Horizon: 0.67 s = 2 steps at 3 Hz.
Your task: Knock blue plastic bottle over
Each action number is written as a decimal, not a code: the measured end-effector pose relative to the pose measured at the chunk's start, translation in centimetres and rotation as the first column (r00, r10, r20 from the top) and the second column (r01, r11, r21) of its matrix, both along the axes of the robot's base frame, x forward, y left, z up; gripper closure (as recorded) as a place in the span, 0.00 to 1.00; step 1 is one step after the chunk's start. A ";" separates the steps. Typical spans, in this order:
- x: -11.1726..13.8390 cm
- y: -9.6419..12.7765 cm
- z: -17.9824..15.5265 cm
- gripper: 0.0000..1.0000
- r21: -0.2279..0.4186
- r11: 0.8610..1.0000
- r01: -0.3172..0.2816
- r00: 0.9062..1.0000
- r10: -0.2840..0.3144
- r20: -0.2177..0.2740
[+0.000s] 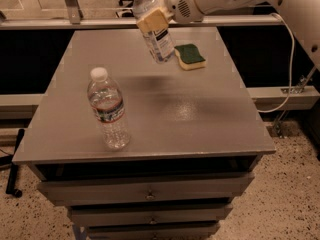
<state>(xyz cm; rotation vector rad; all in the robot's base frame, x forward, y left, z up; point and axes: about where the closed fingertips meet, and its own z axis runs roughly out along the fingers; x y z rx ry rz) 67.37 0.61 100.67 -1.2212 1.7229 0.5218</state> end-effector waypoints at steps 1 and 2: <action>-3.7 -1.1 -3.5 1.00 -0.078 0.990 -0.119 0.981 0.104 -0.166; -6.3 -1.0 -7.0 1.00 -0.172 0.946 -0.275 0.918 0.206 -0.338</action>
Offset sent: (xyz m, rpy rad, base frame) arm -0.1043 -0.0253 -0.0974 -0.3639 0.5020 0.4055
